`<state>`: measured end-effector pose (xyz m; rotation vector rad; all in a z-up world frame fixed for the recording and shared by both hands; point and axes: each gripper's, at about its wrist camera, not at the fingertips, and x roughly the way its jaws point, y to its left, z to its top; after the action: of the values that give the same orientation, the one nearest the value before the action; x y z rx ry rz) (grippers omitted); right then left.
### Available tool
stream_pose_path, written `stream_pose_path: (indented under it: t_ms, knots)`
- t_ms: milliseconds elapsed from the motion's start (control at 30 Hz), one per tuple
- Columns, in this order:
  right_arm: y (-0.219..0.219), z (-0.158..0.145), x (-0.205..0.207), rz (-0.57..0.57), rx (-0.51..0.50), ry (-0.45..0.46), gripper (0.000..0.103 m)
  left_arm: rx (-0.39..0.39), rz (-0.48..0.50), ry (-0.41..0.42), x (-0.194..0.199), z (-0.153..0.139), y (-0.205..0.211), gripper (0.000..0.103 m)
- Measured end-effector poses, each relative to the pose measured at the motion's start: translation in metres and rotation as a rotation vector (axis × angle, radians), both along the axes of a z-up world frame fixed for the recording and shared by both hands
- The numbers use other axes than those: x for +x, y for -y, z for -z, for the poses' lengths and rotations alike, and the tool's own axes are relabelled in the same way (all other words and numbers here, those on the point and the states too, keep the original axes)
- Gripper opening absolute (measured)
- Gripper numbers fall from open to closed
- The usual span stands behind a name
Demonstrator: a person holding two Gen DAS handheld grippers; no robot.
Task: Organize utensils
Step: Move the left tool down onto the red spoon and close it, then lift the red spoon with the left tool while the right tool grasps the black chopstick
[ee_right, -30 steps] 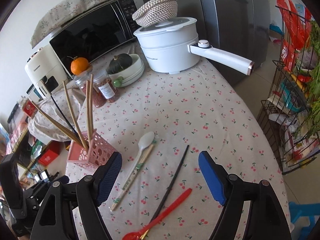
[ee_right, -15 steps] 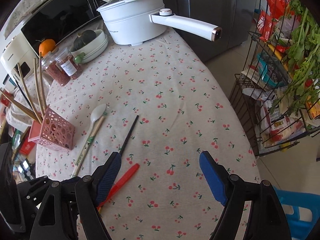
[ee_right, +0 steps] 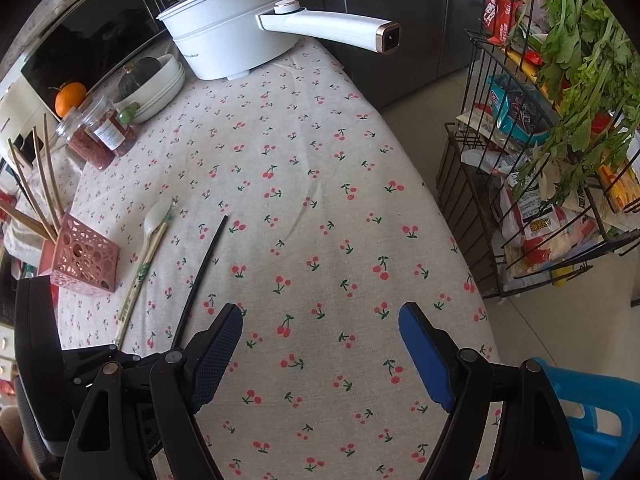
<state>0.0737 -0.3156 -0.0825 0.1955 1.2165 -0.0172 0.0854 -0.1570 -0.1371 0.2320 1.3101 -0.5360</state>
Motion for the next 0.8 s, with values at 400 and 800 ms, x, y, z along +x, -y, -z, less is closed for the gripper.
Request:
stream_pose_path:
  t_ms: [400,800]
  knots:
    - [-0.018,0.004,0.009,-0.013,0.005,-0.011,0.082,-0.039,-0.058,0.113,-0.001,-0.038,-0.021,0.003]
    - [-0.067,0.032,0.036,-0.04,0.036,-0.093,0.082,-0.156,-0.202,0.241,-0.011,-0.081,-0.095,0.003]
